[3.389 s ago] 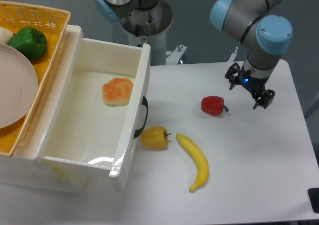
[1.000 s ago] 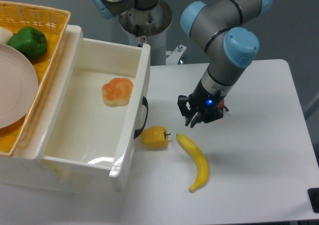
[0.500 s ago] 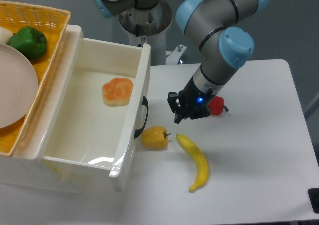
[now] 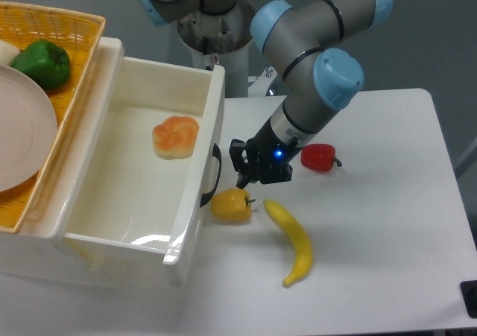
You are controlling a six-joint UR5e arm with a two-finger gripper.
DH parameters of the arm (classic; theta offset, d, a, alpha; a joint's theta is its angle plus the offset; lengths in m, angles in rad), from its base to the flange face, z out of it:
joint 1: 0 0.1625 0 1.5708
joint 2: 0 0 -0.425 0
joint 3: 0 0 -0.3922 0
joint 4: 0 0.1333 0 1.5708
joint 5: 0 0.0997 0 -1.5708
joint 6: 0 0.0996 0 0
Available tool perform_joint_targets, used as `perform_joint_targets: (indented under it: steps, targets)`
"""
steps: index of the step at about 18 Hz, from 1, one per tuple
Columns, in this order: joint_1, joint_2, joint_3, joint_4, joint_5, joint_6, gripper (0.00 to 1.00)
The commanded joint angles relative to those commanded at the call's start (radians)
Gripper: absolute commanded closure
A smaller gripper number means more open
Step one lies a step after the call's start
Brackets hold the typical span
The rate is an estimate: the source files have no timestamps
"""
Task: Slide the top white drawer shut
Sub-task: 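Lower the gripper against the outer face of the drawer front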
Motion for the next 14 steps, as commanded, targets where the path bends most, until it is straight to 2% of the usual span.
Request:
perform_joint_targets:
  steps: [4,14]
  targets:
    - [-0.009,0.002,0.002,-0.031,0.002,0.000,0.93]
    - [-0.035,0.005,0.003,-0.054,0.000,-0.002,0.93]
